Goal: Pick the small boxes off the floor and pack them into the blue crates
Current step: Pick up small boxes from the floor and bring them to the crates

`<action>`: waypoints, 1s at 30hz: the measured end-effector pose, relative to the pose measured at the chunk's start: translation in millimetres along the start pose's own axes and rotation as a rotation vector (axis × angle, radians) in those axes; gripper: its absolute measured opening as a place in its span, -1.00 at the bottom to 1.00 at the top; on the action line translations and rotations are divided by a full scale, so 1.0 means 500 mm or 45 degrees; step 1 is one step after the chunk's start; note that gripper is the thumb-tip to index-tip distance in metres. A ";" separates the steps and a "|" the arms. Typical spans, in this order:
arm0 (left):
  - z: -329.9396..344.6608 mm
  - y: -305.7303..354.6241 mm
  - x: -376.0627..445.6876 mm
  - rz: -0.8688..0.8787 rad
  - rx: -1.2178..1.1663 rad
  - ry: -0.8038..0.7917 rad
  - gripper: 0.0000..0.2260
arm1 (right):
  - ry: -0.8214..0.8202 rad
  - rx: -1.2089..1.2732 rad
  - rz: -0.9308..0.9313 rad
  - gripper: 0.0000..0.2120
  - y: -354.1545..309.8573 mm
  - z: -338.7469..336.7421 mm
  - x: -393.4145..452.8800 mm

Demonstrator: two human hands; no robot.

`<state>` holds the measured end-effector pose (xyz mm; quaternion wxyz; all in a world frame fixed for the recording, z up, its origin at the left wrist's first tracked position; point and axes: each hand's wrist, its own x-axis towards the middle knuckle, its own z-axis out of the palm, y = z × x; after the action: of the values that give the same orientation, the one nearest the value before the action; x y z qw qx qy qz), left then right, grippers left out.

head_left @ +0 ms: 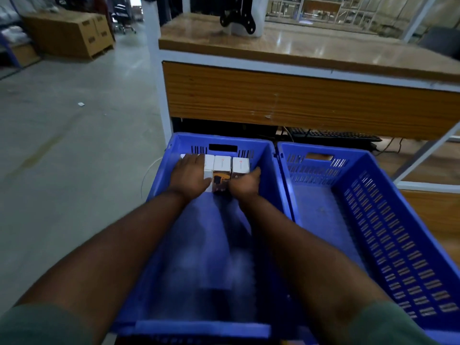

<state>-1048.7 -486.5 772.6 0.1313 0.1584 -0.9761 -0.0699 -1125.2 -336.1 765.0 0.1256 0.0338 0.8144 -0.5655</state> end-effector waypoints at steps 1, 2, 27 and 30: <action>-0.017 0.004 -0.009 0.011 -0.067 -0.018 -0.44 | 0.003 -0.011 -0.052 -0.16 -0.007 0.001 -0.019; -0.035 0.009 -0.020 0.007 -0.126 -0.029 -0.45 | -0.007 -0.025 -0.087 -0.22 -0.013 0.001 -0.039; -0.212 0.099 -1.316 -1.408 -0.740 1.013 -0.81 | -2.005 -0.219 -1.262 -0.77 0.216 0.019 -1.026; -0.176 0.121 -1.524 -1.688 -0.705 1.152 -0.89 | -2.287 -0.348 -1.389 -0.78 0.311 0.044 -1.215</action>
<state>-344.5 -188.3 689.0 0.4750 0.6726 -0.4825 -0.2986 -504.1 -248.0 763.4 0.4134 -0.7813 0.3843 -0.2665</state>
